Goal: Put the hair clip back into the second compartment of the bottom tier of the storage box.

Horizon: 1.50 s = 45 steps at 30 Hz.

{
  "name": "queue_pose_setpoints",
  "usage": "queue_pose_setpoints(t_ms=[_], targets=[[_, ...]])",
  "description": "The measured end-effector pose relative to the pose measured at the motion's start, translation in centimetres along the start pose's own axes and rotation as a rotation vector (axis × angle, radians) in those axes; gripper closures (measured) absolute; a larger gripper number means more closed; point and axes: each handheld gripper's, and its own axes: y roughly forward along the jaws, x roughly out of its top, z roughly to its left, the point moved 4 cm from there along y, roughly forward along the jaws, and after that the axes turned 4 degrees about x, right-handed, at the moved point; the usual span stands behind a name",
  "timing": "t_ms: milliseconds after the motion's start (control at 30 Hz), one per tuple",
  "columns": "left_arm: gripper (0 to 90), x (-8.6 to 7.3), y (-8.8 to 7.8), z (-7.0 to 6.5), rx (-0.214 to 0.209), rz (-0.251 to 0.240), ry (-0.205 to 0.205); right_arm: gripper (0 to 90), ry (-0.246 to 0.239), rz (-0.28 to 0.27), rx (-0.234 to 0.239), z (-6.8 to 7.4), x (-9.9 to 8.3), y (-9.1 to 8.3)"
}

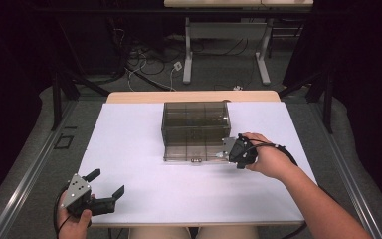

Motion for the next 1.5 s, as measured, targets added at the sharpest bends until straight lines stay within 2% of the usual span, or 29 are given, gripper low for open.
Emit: queue_pose_setpoints(t_ms=[33,67,167,333,533,1000,1200,1400,1433,1500], targets=[[1.1,0.0,-0.1,0.0,-0.001,0.006,0.001,44.4,-0.002,-0.003,0.001,0.0,0.2,0.0],[1.1,0.0,0.0,0.0,0.0,0.004,0.001,44.4,-0.014,0.08,0.037,-0.1,0.4,-0.5],[1.1,0.0,-0.1,0.0,-0.002,0.007,0.004,44.4,-0.02,0.047,0.038,-0.1,0.8,-0.3],[1.1,0.0,-0.1,0.0,-0.002,0.007,0.004,44.4,-0.021,-0.028,0.002,-0.1,2.1,0.3],[1.1,0.0,0.0,0.0,0.001,-0.005,0.003,44.4,-0.026,-0.04,0.001,-0.2,3.3,0.6],[1.1,0.0,-0.1,0.0,-0.003,0.006,0.004,44.4,-0.021,-0.056,-0.002,-0.5,5.4,1.3],[1.1,0.0,0.0,0.0,-0.005,0.001,-0.001,44.3,-0.04,-0.071,0.0,-0.3,6.7,1.9],[1.1,-0.1,-0.1,0.1,-0.005,0.001,-0.003,44.3,-0.051,-0.063,-0.002,-0.1,7.8,2.3],[1.1,-0.1,-0.1,0.1,-0.005,0.001,-0.003,44.3,-0.055,-0.077,-0.001,-0.1,7.9,2.4],[1.1,-0.1,-0.1,0.1,-0.004,0.002,-0.003,44.2,-0.061,-0.068,-0.003,-0.1,8.2,2.5]])
